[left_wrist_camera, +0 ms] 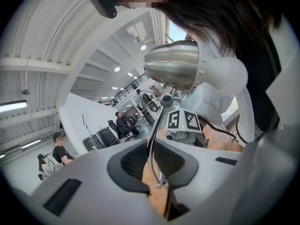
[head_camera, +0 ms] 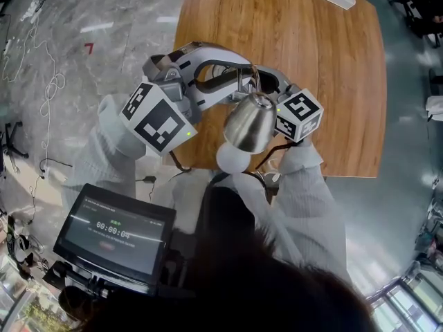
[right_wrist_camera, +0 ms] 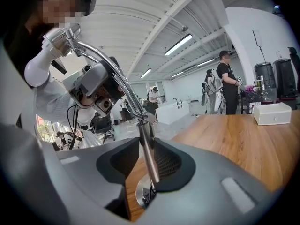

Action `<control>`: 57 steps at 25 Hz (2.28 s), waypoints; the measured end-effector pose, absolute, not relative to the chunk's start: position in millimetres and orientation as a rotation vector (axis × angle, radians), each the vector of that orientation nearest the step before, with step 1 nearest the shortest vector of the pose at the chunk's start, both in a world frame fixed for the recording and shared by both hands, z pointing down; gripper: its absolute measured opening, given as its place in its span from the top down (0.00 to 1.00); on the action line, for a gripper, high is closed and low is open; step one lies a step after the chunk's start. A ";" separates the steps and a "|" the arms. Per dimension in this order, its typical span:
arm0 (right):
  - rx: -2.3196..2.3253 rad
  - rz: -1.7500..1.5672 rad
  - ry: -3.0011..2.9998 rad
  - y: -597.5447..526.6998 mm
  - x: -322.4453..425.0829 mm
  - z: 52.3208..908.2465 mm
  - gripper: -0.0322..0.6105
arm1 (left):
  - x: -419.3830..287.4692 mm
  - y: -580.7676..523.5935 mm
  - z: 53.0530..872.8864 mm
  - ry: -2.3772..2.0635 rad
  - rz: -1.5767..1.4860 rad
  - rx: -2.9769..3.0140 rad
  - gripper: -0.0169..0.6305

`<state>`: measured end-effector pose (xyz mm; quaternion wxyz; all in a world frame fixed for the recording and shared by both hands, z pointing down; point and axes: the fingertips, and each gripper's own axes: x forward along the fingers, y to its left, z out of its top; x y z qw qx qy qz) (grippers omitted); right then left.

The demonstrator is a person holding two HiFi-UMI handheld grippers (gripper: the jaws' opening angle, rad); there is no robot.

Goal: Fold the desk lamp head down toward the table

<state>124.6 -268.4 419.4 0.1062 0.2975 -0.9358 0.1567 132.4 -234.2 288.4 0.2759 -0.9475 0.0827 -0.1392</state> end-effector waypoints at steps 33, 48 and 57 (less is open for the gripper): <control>0.739 0.506 -2.841 -272.7 106.9 416.8 0.80 | 110.7 -179.0 393.6 0.220 -0.419 -1.384 0.88; 0.704 0.491 -2.840 -272.8 105.7 416.8 0.80 | 105.8 -187.8 431.2 0.273 -0.311 -1.330 0.85; 0.795 0.487 -2.802 -271.8 106.4 417.6 0.80 | 106.4 -189.6 428.1 0.336 -0.404 -1.389 0.84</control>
